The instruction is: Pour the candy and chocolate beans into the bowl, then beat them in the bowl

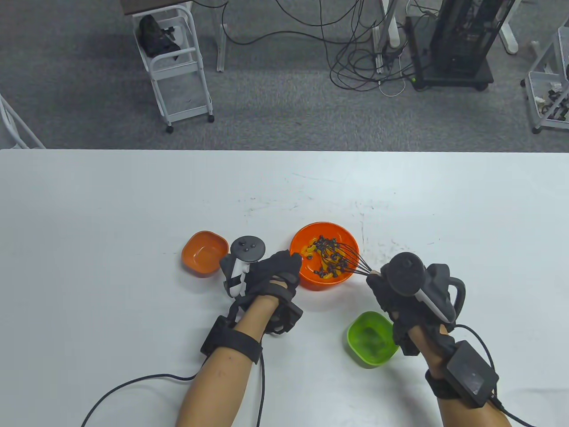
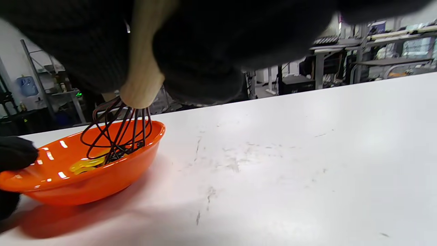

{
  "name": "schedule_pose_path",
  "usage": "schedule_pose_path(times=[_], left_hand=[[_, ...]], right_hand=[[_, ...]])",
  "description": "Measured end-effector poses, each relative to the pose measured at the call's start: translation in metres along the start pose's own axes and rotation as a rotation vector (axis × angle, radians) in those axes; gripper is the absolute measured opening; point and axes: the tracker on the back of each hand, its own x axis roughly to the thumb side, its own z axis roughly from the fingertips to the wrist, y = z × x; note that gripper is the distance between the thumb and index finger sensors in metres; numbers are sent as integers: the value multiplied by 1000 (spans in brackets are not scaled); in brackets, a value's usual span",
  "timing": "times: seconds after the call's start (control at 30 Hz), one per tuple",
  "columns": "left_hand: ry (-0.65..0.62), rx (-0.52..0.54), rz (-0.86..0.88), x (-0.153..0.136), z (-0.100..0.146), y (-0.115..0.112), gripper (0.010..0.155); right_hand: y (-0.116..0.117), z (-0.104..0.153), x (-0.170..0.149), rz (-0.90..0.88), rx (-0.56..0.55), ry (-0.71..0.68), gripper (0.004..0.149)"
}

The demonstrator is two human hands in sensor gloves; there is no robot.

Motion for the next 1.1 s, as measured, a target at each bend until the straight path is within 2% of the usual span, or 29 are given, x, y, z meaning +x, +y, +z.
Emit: schedule_pose_path(times=[0.13, 0.23, 0.4, 0.5, 0.67, 0.9, 1.0, 1.1], left_hand=[[0, -1, -3, 0, 0, 0, 49], [1, -3, 3, 0, 0, 0, 49], [4, -1, 2, 0, 0, 0, 49], [6, 0, 7, 0, 0, 0, 49], [0, -2, -1, 0, 0, 0, 49], [-1, -6, 1, 0, 0, 0, 49], [11, 4, 1, 0, -1, 0, 49], [19, 1, 15, -1, -2, 0, 49]], right_hand=[[20, -6, 0, -75, -43, 1, 57], [29, -7, 5, -125, -12, -16, 57], [20, -1, 11, -114, 57, -85, 56], [6, 2, 9, -51, 95, -93, 56], [-8, 4, 5, 35, 23, -37, 56], [12, -4, 5, 3, -28, 19, 57], [28, -9, 5, -120, 19, 20, 58], [32, -8, 8, -122, 15, -1, 58]])
